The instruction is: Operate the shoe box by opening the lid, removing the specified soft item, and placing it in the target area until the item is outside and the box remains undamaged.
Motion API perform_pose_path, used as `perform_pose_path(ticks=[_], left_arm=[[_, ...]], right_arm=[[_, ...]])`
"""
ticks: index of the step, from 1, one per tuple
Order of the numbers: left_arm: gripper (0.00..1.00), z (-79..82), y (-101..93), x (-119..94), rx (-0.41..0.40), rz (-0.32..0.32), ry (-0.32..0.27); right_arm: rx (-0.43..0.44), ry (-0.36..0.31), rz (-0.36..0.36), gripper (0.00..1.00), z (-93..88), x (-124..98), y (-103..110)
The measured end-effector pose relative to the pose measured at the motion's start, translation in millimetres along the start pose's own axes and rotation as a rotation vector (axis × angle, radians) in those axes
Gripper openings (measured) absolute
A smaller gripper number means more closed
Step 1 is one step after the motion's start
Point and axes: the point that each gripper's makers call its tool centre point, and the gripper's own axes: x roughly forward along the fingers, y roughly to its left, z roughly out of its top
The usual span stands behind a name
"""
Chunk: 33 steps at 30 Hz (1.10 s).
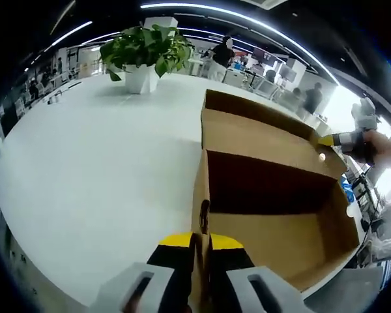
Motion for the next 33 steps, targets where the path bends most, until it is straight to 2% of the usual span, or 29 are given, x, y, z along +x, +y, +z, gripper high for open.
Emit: perform_pose_path(ticks=[16, 33], left_arm=[[0.06, 0.8, -2.0, 2, -0.003, 0.023, -0.002], [0.07, 5.3, -3.6, 7, -0.033, 0.041, 0.004]], right_arm=[[-0.055, -0.082, 0.016, 0.01, 21.1, -19, 7], [-0.101, -0.139, 0.049, 0.00, 29.3, -49, 24]])
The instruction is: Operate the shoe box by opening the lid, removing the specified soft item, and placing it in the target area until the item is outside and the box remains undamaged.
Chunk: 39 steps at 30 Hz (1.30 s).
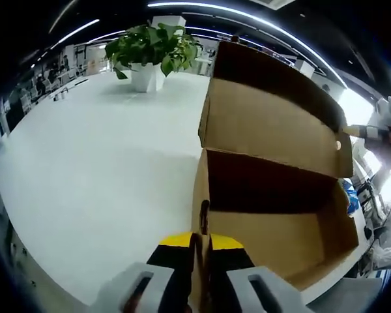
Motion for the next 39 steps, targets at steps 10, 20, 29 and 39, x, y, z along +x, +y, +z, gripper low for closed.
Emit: perform_pose_path(ticks=[10, 20, 29, 39], left_arm=[[0.09, 5.5, -3.9, 3, -0.023, -0.007, -0.002], [0.09, 8.2, -4.1, 5, -0.033, -0.018, -0.002], [0.10, 8.4, -4.9, 4, -0.038, -0.031, -0.005], [0.13, 8.2, -5.5, 2, -0.022, -0.097, -0.002]], right_arm=[[-0.030, -0.027, 0.009, 0.00, 0.2, -17, 13], [-0.029, -0.059, 0.003, 0.00, -11.6, -32, 22], [-0.045, -0.076, -0.016, 0.00, -21.2, -41, 28], [-0.023, -0.103, -0.046, 0.00, -31.1, -47, 30]])
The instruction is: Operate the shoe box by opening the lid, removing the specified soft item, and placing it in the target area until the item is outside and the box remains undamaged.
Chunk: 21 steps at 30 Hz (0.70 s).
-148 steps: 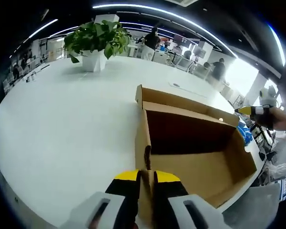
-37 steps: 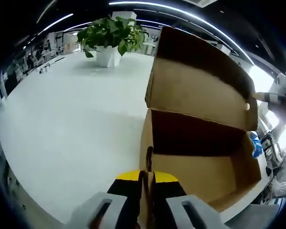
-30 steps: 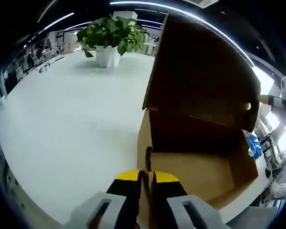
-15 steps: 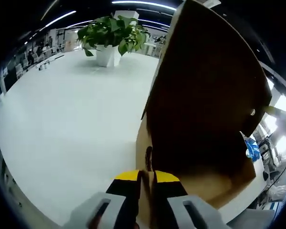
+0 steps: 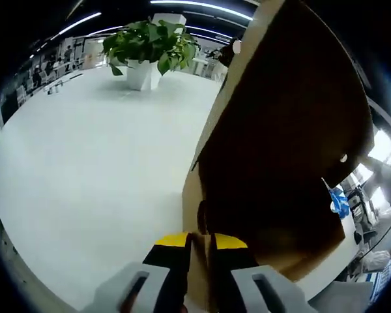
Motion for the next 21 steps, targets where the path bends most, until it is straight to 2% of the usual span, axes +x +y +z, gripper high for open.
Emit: perform_pose_path(ticks=[4, 8, 10, 13, 15, 18, 21], left_arm=[[0.14, 1.9, 0.3, -4, -0.024, -0.035, -0.027], [0.14, 0.9, -5.4, -11, 0.029, -0.034, -0.034], [0.15, 0.1, -6.2, -15, 0.032, -0.034, -0.037], [0.15, -0.6, -7.6, -20, 0.032, -0.041, -0.042], [0.14, 0.9, -10.7, -27, 0.054, -0.052, -0.049], [0.14, 7.7, -15.9, -39, 0.131, -0.076, -0.078], [0.14, 10.4, -19.5, -47, 0.156, -0.087, -0.091]], right_arm=[[0.033, -0.010, -0.011, 0.00, -4.5, -2, 0], [0.043, -0.014, -0.017, 0.00, -9.8, -2, 0], [0.015, -0.015, -0.026, 0.00, -13.1, -3, -1], [0.035, -0.028, -0.036, 0.00, -17.9, -6, 2], [0.025, -0.028, -0.042, 0.00, -21.8, -7, 4], [0.001, -0.024, -0.045, 0.00, -27.0, -10, 7], [-0.005, -0.026, -0.053, 0.00, -34.3, -13, 10]])
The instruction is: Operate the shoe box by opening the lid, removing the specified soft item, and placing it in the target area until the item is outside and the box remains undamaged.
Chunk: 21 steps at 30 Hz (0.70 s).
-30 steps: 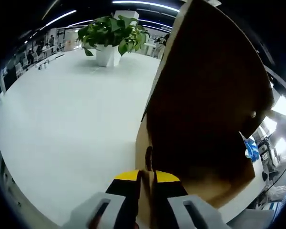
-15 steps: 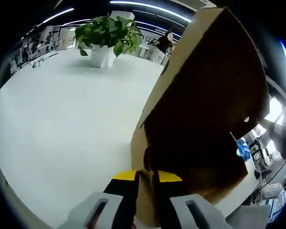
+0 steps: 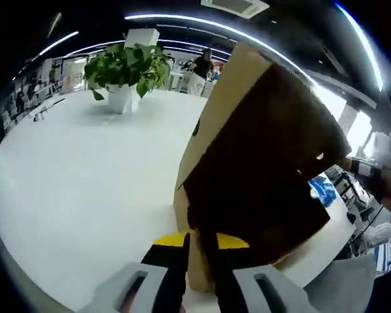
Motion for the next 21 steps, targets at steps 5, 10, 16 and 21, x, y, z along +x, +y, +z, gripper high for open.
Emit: perform_pose_path(ticks=[5, 10, 16, 21], left_arm=[[0.14, 1.5, -1.0, -4, 0.004, 0.002, -0.018], [0.14, 4.2, -9.3, -7, 0.022, -0.006, -0.034], [0.14, 9.8, -11.9, -11, 0.062, -0.006, -0.050], [0.14, 11.5, -9.2, -13, 0.071, -0.005, -0.057]], right_arm=[[0.020, 0.003, -0.004, 0.01, -11.7, -3, 2], [0.023, 0.014, 0.003, 0.01, -20.1, -6, 5], [0.048, 0.039, 0.007, 0.00, -34.1, -8, 7], [0.076, 0.064, 0.016, 0.00, -48.5, -13, 9]])
